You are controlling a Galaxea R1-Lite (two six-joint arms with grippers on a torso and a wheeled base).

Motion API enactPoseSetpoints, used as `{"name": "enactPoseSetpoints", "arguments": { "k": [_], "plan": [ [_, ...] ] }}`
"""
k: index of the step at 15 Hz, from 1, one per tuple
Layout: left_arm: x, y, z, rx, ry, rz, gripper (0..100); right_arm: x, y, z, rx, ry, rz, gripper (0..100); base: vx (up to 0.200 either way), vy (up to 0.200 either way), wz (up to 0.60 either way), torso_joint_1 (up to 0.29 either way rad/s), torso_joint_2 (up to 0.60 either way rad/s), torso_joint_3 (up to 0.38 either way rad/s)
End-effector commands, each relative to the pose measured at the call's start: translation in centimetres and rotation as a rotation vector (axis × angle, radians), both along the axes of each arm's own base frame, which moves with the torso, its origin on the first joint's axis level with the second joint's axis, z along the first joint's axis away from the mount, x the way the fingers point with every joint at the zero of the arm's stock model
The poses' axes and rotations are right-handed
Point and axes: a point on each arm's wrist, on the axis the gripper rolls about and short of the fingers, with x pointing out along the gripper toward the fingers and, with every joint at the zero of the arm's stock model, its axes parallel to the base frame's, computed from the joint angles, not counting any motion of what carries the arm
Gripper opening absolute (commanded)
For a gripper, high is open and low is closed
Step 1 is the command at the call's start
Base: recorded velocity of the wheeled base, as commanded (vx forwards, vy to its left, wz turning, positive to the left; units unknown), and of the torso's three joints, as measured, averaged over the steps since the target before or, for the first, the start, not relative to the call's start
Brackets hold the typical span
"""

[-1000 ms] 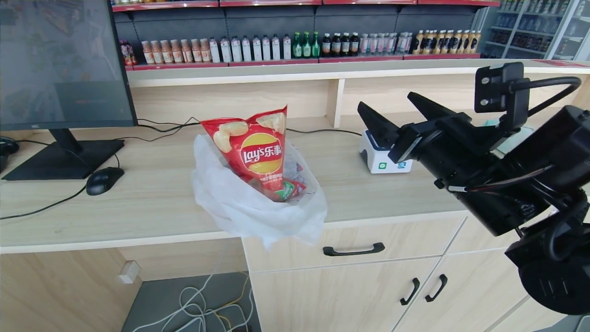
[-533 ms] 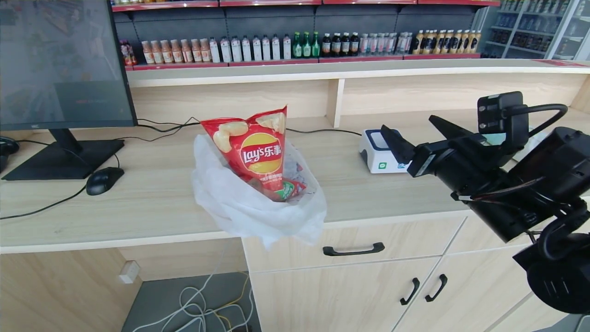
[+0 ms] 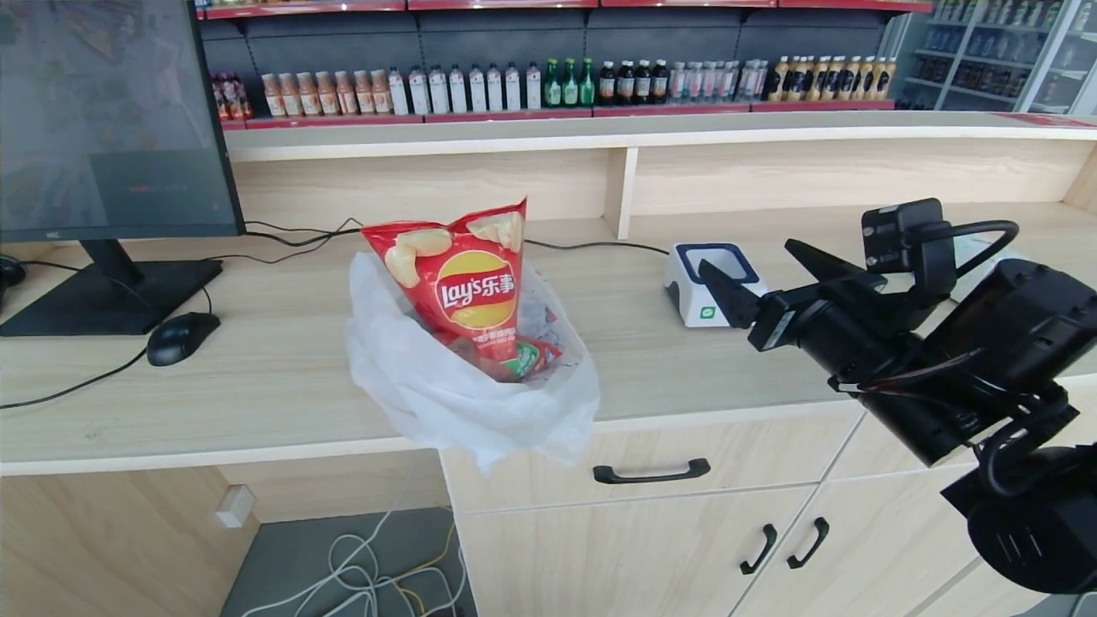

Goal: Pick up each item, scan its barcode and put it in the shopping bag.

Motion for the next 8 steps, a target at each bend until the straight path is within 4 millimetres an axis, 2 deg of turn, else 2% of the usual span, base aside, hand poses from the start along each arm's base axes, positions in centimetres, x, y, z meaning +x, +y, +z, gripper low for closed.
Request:
{"name": "enactPoseSetpoints", "arguments": {
  "k": [1, 4, 8],
  "plan": [
    [0.0, 0.0, 0.0, -0.001, -0.001, 0.002, 0, 0.0, -0.4, -0.6, -0.009, 0.016, -0.009, 100, 0.000, -0.200, 0.00, 0.012, 0.00, 0.002],
    [0.0, 0.0, 0.0, 0.002, -0.001, 0.000, 0, 0.6, -1.4, -0.9, -0.016, 0.020, -0.029, 100, 0.000, -0.200, 0.00, 0.004, 0.00, 0.004],
    [0.0, 0.0, 0.0, -0.001, -0.001, 0.000, 0, -0.2, -2.0, -1.7, -0.028, 0.053, -0.040, 100, 0.000, -0.200, 0.00, 0.004, 0.00, 0.001]
  ]
}}
